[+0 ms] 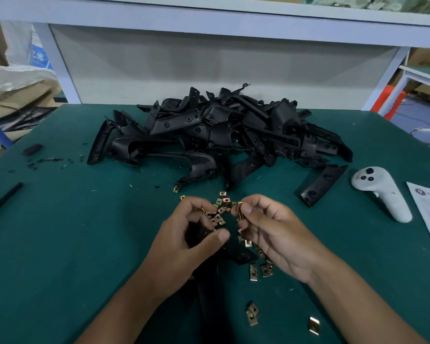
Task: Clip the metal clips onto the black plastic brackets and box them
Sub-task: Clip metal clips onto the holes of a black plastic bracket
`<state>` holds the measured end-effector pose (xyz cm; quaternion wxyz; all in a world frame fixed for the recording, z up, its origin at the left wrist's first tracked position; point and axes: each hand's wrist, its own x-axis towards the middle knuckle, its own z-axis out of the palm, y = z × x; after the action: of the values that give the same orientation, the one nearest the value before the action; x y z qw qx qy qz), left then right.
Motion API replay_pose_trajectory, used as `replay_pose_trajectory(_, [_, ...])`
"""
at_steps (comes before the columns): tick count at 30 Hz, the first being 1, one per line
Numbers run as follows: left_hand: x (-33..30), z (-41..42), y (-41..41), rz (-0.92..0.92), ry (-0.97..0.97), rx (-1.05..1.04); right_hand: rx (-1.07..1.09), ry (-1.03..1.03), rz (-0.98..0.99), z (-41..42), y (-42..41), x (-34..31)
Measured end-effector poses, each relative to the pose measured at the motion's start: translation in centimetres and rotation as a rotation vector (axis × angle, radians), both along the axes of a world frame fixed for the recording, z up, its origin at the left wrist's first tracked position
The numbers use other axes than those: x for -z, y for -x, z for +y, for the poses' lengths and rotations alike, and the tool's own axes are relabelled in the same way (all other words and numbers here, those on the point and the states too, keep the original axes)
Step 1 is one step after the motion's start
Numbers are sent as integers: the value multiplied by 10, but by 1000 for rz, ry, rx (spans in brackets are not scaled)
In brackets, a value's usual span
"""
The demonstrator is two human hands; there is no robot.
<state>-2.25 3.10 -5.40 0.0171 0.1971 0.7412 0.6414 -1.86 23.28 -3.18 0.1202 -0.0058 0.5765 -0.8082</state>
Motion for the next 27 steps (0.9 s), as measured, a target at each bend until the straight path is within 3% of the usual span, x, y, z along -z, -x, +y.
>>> replay_pose_trajectory(8, [5, -1, 4, 74, 133, 3, 1, -20, -19, 1, 0, -3])
replay_pose_trajectory(27, [4, 0, 7, -22, -5, 7, -11, -203, 88, 6, -2, -6])
